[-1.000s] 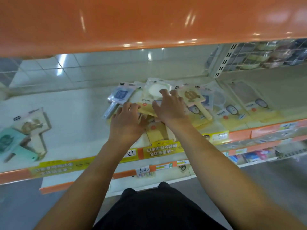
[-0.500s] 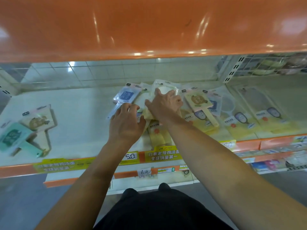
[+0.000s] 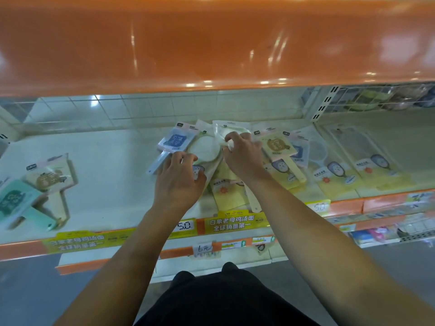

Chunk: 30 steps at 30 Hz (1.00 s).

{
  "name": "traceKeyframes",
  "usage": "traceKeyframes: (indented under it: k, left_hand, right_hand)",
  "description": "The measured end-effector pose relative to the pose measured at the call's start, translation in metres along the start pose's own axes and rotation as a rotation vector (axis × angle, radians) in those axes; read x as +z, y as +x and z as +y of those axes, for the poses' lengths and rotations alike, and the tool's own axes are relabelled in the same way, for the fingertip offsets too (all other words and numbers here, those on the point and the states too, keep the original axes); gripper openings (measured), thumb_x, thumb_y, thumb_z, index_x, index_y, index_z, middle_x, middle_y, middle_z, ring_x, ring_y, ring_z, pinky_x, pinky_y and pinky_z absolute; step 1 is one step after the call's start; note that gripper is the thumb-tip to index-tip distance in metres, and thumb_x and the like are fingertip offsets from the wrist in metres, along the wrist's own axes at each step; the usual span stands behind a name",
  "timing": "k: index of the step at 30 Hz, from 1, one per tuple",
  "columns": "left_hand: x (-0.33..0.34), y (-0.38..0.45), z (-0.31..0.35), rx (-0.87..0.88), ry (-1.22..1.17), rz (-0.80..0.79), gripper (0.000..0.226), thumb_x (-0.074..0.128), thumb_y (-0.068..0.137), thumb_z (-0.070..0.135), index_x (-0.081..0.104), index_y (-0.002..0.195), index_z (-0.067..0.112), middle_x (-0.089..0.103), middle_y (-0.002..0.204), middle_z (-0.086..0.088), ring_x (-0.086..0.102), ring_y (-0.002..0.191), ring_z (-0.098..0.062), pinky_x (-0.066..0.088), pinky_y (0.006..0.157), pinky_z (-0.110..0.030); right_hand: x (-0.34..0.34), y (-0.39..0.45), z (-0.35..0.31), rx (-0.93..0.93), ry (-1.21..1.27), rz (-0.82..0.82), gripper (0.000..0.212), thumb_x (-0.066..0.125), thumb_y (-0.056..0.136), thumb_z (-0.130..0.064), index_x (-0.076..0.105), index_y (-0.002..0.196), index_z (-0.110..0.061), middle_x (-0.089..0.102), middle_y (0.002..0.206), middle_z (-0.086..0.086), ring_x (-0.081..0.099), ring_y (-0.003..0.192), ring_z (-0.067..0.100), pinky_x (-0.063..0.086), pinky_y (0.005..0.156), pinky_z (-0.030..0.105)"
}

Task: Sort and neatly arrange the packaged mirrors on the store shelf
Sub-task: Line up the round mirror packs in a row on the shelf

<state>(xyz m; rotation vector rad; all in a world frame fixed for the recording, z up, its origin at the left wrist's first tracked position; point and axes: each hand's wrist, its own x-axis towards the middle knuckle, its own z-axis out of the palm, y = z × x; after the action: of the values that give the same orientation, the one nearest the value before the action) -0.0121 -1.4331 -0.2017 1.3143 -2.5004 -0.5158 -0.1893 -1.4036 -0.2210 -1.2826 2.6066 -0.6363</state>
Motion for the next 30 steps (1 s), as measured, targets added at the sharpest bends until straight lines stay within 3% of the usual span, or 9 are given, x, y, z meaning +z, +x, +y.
traceKeyframes:
  k: [11, 17, 24, 27, 30]
  left_hand:
    - [0.001, 0.001, 0.006, 0.080, -0.009, -0.037, 0.035, 0.049, 0.092, 0.035, 0.050, 0.124, 0.021, 0.048, 0.126, -0.002, 0.051, 0.112, -0.024, 0.042, 0.091, -0.039]
    - [0.007, 0.000, 0.002, 0.157, -0.024, -0.060, 0.038, 0.051, 0.090, 0.040, 0.051, 0.122, 0.021, 0.047, 0.124, -0.002, 0.052, 0.111, -0.025, 0.043, 0.091, -0.042]
    - [0.012, -0.010, 0.003, 0.216, -0.001, -0.094, 0.044, 0.043, 0.086, 0.046, 0.051, 0.121, 0.021, 0.048, 0.123, -0.002, 0.051, 0.112, -0.028, 0.042, 0.093, -0.042]
    - [0.018, -0.014, 0.006, 0.261, -0.005, -0.091, 0.039, 0.047, 0.087, 0.043, 0.053, 0.118, 0.020, 0.050, 0.121, -0.002, 0.051, 0.110, -0.029, 0.041, 0.088, -0.042]
    - [0.022, -0.018, 0.013, 0.317, -0.028, -0.067, 0.034, 0.053, 0.086, 0.035, 0.054, 0.115, 0.017, 0.052, 0.116, -0.005, 0.053, 0.105, -0.034, 0.043, 0.085, -0.043]
  right_hand:
    - [-0.016, -0.028, -0.003, -0.055, 0.000, 0.131, 0.030, 0.059, 0.087, -0.031, 0.061, 0.117, -0.026, 0.053, 0.128, 0.003, 0.048, 0.113, 0.037, 0.036, 0.092, 0.040]
    - [-0.013, -0.051, 0.002, -0.030, 0.031, 0.140, 0.022, 0.064, 0.081, -0.032, 0.065, 0.102, -0.023, 0.057, 0.116, 0.000, 0.055, 0.108, 0.031, 0.034, 0.095, 0.039]
    - [-0.011, -0.085, 0.006, -0.051, 0.061, 0.331, 0.017, 0.070, 0.072, -0.021, 0.067, 0.085, -0.011, 0.064, 0.092, 0.007, 0.063, 0.089, 0.031, 0.045, 0.085, 0.042]
    - [-0.019, -0.096, 0.011, -0.007, 0.074, 0.312, 0.023, 0.068, 0.074, -0.030, 0.068, 0.089, -0.012, 0.064, 0.096, 0.006, 0.062, 0.091, 0.030, 0.045, 0.089, 0.044]
    - [-0.029, -0.105, 0.015, 0.017, 0.093, 0.306, 0.040, 0.054, 0.075, -0.048, 0.068, 0.090, -0.014, 0.064, 0.096, 0.003, 0.061, 0.091, 0.026, 0.045, 0.088, 0.042]
